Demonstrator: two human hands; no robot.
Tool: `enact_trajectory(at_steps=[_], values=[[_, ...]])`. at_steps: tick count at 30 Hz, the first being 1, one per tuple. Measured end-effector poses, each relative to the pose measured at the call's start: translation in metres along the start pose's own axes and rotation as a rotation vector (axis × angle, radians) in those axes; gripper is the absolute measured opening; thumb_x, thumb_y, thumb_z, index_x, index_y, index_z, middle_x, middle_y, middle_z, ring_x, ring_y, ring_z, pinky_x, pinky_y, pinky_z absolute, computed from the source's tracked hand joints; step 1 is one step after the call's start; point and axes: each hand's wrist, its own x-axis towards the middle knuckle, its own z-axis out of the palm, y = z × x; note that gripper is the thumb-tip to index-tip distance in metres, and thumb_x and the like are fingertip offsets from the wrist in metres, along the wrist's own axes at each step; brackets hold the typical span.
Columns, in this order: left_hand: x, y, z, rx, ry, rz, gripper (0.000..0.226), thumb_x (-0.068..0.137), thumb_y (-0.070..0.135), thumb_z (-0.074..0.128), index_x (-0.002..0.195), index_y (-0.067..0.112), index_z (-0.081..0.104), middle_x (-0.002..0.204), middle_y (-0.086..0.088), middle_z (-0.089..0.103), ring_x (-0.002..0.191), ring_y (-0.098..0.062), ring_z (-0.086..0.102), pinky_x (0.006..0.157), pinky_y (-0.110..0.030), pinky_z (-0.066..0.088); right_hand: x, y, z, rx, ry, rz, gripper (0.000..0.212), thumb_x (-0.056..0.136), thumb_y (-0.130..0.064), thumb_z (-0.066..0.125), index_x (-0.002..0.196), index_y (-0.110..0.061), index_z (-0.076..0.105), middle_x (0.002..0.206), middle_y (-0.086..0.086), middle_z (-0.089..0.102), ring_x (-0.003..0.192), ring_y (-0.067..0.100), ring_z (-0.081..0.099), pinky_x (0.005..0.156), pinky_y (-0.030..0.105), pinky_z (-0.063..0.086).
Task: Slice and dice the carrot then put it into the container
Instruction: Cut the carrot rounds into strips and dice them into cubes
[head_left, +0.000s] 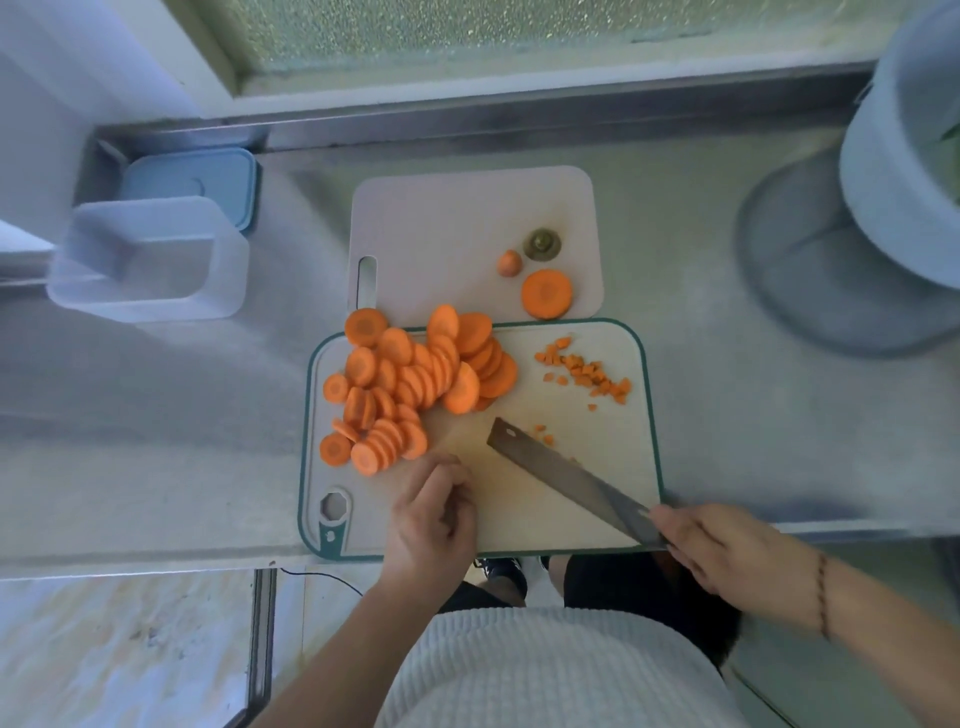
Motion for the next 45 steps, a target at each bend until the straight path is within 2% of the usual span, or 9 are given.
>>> enact_trajectory(at_steps=[8,14,17,19,22,26,38,42,45], values=[[0.012,0.005,0.015,0.043,-0.029,0.05,0.027,0.072,-0.015,0.05,0.082,0.007,0.061,0.093,0.001,0.057,0.079,0.006,0.046,0.069,-0.013,0.036,0.028,0.001,-0.061,0.0,0.027,-0.007,0.052,0.086,-0.058,0.029,0.06,-0.015,0.043,0.043,-0.01,0.04,0.042,0.006,0.033,0.048,0.015,0.033],[0.04,0.042,0.007,-0.015,0.06,0.185,0.022,0.083,-0.003,0.052,0.097,0.013,0.057,0.101,0.001,0.056,0.086,-0.022,0.059,0.074,-0.033,0.05,0.026,-0.01,-0.075,-0.296,0.037,-0.214,0.041,0.083,-0.062,0.024,0.067,-0.033,0.047,0.061,-0.017,0.051,0.06,-0.009,0.052,0.063,0.009,0.038],[0.068,0.065,-0.002,-0.001,0.061,0.267,0.006,0.086,0.01,0.061,0.091,0.013,0.059,0.092,0.002,0.059,0.084,-0.018,0.058,0.076,-0.03,0.047,0.018,-0.007,-0.079,-0.551,0.142,-0.318,0.081,0.064,-0.088,-0.013,0.078,-0.036,0.048,0.067,-0.017,0.049,0.066,0.001,0.054,0.064,0.021,0.039],[0.088,0.072,0.0,0.089,-0.08,0.278,0.011,0.088,0.02,0.064,0.079,0.013,0.061,0.077,0.006,0.058,0.073,-0.014,0.054,0.068,-0.029,0.045,0.019,-0.001,-0.079,-0.72,0.202,-0.337,0.114,0.047,-0.087,-0.034,0.098,-0.033,0.052,0.084,-0.011,0.062,0.081,0.013,0.062,0.066,0.029,0.041],[0.113,0.076,0.015,0.342,-0.422,0.225,0.03,0.09,0.039,0.062,0.068,0.021,0.053,0.068,0.004,0.059,0.064,-0.02,0.057,0.056,-0.031,0.04,0.024,0.004,-0.079,-0.86,0.224,-0.353,0.121,0.045,-0.081,-0.041,0.108,-0.032,0.05,0.104,-0.007,0.067,0.091,0.017,0.065,0.071,0.032,0.045],[0.127,0.073,0.038,0.621,-0.733,0.077,0.034,0.098,0.055,0.051,0.08,0.025,0.05,0.096,-0.004,0.069,0.087,-0.03,0.064,0.063,-0.032,0.037,0.025,0.003,-0.083,-0.946,0.254,-0.383,0.117,0.046,-0.078,-0.042,0.103,-0.03,0.048,0.107,-0.006,0.067,0.092,0.02,0.066,0.072,0.031,0.046],[0.143,0.07,0.062,0.439,-0.595,0.09,0.025,0.096,0.036,0.051,0.093,0.014,0.065,0.098,-0.008,0.064,0.095,-0.033,0.062,0.071,-0.042,0.051,0.007,-0.004,-0.073,-0.964,0.271,-0.353,0.093,0.065,-0.081,-0.011,0.11,-0.025,0.049,0.112,-0.002,0.066,0.095,0.025,0.065,0.072,0.034,0.044],[0.157,0.046,0.024,0.605,-0.336,0.16,0.035,0.083,0.035,0.053,0.104,0.015,0.072,0.107,-0.006,0.066,0.098,-0.035,0.061,0.077,-0.044,0.054,0.001,0.005,-0.07,-0.94,0.308,-0.315,0.114,0.048,-0.081,-0.033,0.107,-0.029,0.05,0.108,-0.005,0.067,0.093,0.021,0.066,0.068,0.032,0.041],[0.172,0.035,0.003,0.786,-0.439,-0.022,0.046,0.093,0.039,0.057,0.133,0.017,0.059,0.131,-0.003,0.059,0.122,-0.033,0.047,0.097,-0.046,0.038,-0.002,0.011,-0.067,-0.914,0.341,-0.268,0.123,0.04,-0.079,-0.043,0.105,-0.03,0.049,0.107,-0.007,0.067,0.094,0.019,0.066,0.066,0.032,0.037]])
